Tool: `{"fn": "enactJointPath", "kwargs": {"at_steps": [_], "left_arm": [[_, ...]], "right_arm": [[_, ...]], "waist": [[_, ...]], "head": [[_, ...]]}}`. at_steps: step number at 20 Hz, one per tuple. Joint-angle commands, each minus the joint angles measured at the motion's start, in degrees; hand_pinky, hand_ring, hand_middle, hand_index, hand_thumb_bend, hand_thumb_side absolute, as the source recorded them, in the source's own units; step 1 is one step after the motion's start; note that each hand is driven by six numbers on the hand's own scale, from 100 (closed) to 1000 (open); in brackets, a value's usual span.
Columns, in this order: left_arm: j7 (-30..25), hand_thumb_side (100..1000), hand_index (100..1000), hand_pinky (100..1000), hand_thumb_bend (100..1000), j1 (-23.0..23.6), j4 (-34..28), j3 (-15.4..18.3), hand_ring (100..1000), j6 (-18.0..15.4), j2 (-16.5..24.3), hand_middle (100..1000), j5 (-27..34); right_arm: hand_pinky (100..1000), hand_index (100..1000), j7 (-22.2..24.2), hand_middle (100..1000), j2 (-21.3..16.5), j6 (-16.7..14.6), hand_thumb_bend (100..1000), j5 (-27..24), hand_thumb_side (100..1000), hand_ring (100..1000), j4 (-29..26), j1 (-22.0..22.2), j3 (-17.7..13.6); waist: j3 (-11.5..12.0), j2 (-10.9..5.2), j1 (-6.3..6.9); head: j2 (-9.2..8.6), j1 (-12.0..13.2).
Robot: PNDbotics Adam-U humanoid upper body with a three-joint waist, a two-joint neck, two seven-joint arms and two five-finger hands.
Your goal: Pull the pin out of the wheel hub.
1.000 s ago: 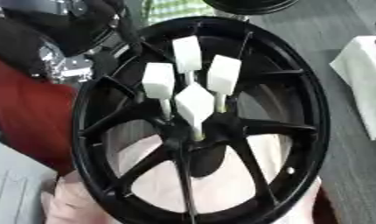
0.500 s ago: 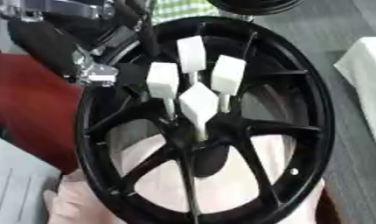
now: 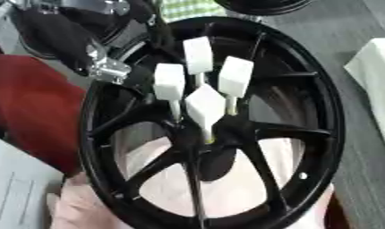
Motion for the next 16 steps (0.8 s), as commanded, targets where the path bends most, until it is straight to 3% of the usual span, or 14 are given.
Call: {"fn": "enactJointPath", "kwargs": {"at_steps": [1,16], "left_arm": [[-5.91,934,891,823,385,-1.07,0.56,0.24,811,-4.94,0.28,696,-0.61],[-5.91,981,851,802,455,-0.31,5.35,-1.07,790,-4.8,-2.93,666,-5.75]], "right_arm": [[945,903,0.21,837,-1.62,-0.07,100,-0.44,555,1000,-1.36,-0.42,-0.04],[945,903,0.4,837,-1.18,-0.21,100,-0.52,554,1000,-1.53,-0.73,0.34]], "waist": [[-0.07,-1.33,0.14],[-0.77,-1.12,-0.16]], "head": [[-0.07,0.39],[0.12,1.91]]}}
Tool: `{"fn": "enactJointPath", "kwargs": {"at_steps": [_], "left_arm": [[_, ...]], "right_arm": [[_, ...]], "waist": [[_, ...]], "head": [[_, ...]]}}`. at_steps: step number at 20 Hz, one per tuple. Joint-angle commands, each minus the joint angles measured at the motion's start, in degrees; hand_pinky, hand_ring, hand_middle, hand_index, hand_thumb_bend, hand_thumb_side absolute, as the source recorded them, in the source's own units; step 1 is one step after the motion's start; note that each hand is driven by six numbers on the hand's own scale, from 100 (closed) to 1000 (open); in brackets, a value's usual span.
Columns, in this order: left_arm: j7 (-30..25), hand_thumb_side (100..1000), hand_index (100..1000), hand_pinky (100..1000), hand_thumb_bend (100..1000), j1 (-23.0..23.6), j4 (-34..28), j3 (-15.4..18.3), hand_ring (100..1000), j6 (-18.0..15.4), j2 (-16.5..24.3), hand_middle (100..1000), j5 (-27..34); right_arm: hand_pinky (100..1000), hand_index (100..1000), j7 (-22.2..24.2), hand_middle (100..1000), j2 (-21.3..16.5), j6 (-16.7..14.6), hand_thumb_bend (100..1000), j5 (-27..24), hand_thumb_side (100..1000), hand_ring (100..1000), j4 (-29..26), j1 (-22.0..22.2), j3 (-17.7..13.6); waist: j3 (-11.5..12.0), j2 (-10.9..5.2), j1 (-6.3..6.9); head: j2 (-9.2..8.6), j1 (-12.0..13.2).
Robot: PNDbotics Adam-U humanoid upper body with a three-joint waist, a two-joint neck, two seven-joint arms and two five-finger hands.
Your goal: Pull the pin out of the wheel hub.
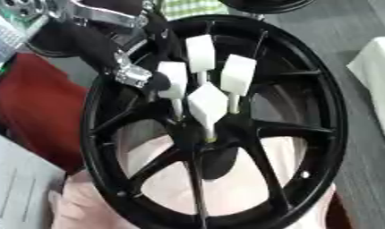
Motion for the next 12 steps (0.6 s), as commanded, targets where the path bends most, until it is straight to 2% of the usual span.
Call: {"fn": "enactJointPath", "kwargs": {"at_steps": [1,7,12], "left_arm": [[-5.16,978,847,799,464,-0.74,0.63,0.37,787,-5.74,0.31,661,-1.18],[-5.16,982,821,785,480,-0.49,2.66,0.17,770,-7.11,-0.84,611,-3.25],[-5.16,961,824,785,470,-0.58,3.56,0.68,770,-8.28,-1.53,616,-3.88]], "right_arm": [[945,903,0.19,837,-1.19,-0.12,100,-0.33,554,1000,-1.54,-0.69,-0.01],[945,903,0.3,838,-1.1,-0.13,100,-0.36,554,1000,-1.59,-0.78,0.06],[945,904,0.37,838,-1.03,-0.12,100,-0.34,553,1000,-1.58,-0.79,0.13]], "waist": [[-0.11,-1.12,-0.18],[-0.24,-1.03,-0.32],[-0.3,-0.92,-0.44]], "head": [[-0.15,0.42],[-0.16,0.7],[-0.03,0.89]]}}
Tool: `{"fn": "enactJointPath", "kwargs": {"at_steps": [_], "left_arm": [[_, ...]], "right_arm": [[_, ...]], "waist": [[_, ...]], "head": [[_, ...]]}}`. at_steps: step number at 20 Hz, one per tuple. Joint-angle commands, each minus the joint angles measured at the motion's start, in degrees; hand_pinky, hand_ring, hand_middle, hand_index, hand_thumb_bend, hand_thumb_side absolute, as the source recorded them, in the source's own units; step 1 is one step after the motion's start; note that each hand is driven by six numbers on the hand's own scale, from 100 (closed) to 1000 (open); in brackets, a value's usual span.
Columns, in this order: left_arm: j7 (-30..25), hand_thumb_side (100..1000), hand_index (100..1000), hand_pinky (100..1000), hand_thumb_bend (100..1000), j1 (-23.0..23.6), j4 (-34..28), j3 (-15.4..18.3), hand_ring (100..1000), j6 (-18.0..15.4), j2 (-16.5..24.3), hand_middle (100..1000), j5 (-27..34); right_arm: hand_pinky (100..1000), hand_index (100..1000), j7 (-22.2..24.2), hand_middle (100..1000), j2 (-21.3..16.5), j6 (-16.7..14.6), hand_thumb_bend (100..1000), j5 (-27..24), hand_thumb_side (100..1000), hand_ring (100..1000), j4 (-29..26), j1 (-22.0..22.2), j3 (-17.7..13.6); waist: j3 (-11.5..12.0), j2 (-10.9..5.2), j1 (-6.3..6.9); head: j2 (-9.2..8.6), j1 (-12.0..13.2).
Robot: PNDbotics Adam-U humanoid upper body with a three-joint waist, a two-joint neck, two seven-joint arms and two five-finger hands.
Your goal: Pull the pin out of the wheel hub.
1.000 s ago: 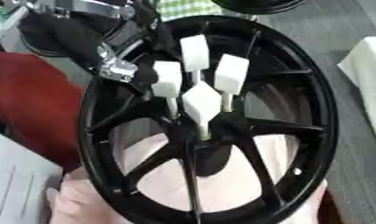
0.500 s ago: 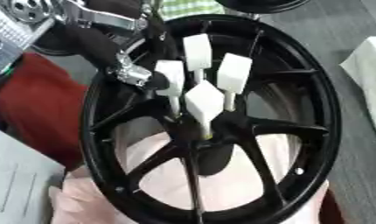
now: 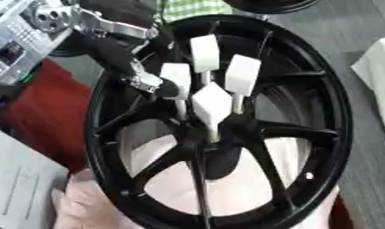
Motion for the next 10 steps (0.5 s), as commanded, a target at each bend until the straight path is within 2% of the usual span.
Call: {"fn": "enactJointPath", "kwargs": {"at_steps": [1,6,10], "left_arm": [[-6.4,953,825,786,474,-1.06,0.11,1.0,771,-7.12,0.47,618,-0.31],[-6.4,938,826,785,456,-1.12,0.14,1.38,770,-7.25,0.31,620,-0.4],[-6.4,928,817,782,496,-1.05,0.3,1.12,765,-7.6,-0.08,609,-1.41]], "right_arm": [[945,904,0.18,838,-1.06,-0.13,100,-0.32,553,1000,-1.56,-0.74,0.01],[945,904,0.29,838,-1.06,-0.14,100,-0.29,553,1000,-1.55,-0.72,0.11],[945,904,0.42,839,-1.02,-0.16,100,-0.3,553,1000,-1.56,-0.76,0.27]], "waist": [[-0.02,-0.92,-0.45],[-0.01,-0.87,-0.5],[-0.07,-0.82,-0.59]], "head": [[-0.02,0.3],[0.06,0.41],[0.08,0.56]]}}
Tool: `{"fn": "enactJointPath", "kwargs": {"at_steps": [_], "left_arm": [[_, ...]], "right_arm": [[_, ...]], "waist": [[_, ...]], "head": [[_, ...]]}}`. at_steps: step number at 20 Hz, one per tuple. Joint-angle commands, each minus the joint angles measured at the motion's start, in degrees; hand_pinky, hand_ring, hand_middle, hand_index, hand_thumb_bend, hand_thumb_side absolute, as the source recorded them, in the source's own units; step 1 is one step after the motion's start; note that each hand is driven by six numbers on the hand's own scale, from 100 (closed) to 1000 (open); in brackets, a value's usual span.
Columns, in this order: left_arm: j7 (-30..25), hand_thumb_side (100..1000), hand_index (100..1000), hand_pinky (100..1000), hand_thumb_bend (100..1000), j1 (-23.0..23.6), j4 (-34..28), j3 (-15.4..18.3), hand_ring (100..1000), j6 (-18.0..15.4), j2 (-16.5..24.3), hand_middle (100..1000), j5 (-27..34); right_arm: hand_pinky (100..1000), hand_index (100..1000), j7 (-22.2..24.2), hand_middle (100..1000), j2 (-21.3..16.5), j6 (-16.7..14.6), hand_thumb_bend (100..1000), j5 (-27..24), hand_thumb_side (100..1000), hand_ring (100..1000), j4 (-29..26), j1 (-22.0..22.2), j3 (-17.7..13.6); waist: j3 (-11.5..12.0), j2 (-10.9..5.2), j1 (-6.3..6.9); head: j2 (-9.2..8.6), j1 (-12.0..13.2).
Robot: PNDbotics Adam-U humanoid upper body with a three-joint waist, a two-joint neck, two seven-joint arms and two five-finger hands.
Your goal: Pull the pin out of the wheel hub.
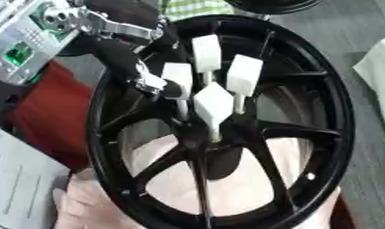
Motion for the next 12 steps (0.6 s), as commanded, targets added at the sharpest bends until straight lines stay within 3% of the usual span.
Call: {"fn": "enactJointPath", "kwargs": {"at_steps": [1,6,12], "left_arm": [[-6.73,914,813,779,494,-0.98,0.13,0.65,761,-7.45,0.29,603,-1.13],[-6.73,846,797,770,449,-0.87,0.91,0.8,751,-7.94,-0.42,587,-2.13],[-6.73,828,785,756,385,-0.75,1.8,1.13,735,-7.41,-1.39,569,-2.77]], "right_arm": [[945,904,0.26,839,-1.01,-0.09,100,-0.31,553,1000,-1.57,-0.77,0.09],[945,905,0.46,839,-0.95,-0.12,100,-0.36,553,1000,-1.59,-0.82,0.24],[946,905,0.51,840,-0.87,-0.12,100,-0.47,554,1000,-1.58,-0.93,0.29]], "waist": [[-0.07,-0.81,-0.59],[-0.14,-0.8,-0.63],[-0.28,-0.82,-0.66]], "head": [[0.07,0.31],[0.08,0.5],[0.0,0.68]]}}
